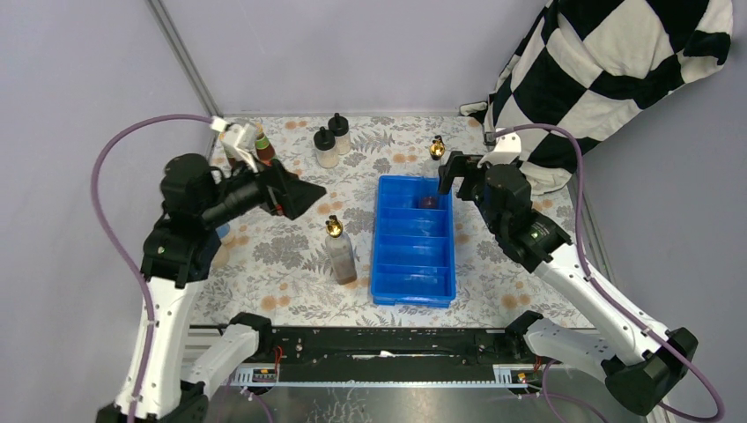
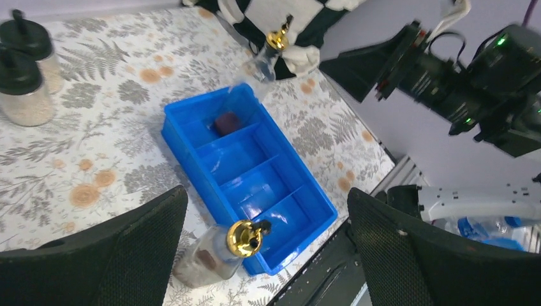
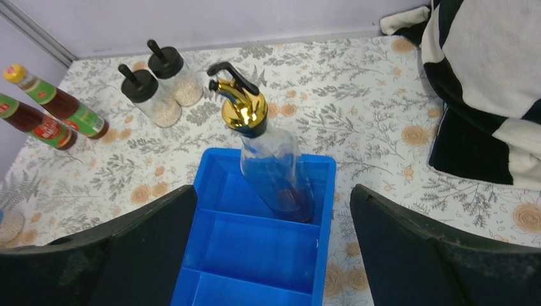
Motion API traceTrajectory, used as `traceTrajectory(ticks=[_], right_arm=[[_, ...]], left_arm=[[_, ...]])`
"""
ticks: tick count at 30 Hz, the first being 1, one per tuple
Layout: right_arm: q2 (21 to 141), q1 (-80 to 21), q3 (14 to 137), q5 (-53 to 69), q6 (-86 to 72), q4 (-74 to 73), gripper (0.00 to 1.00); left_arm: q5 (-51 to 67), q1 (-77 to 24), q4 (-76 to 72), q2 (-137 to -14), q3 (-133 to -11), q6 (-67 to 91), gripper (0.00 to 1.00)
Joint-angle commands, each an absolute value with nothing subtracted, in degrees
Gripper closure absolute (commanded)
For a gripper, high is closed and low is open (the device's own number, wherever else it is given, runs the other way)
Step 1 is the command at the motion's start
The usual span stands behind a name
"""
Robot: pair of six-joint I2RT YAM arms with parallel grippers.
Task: Organize the condiment bottles
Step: Pick up the bottle from the center of the board.
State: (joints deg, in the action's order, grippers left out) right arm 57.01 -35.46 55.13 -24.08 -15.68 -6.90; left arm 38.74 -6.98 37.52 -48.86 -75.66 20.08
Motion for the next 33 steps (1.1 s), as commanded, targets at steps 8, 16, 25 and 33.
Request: traceTrajectory(ticks=[8, 16, 25, 33], right_arm=[[56.42, -35.23, 59.69, -25.30, -14.17, -9.17, 0.01], [57.13, -35.22, 59.08, -24.19, -12.99, -9.41, 0.00], [58.27, -35.23, 58.53, -22.76, -13.22, -9.83, 0.00], [57.32, -35.17, 57.70, -21.76, -13.48, -10.36, 0.00]], left_arm=[[-9.82, -41.64, 30.06, -61.92, -77.47, 16.65, 0.01], [-36.02, -48.38, 28.90, -57.23, -71.50, 22.82, 0.01], [-59.55, -63.78, 33.86, -63.23, -70.07, 32.38, 0.01], [-67.99, -68.77, 38.71, -61.58, -66.51, 41.89, 0.01]])
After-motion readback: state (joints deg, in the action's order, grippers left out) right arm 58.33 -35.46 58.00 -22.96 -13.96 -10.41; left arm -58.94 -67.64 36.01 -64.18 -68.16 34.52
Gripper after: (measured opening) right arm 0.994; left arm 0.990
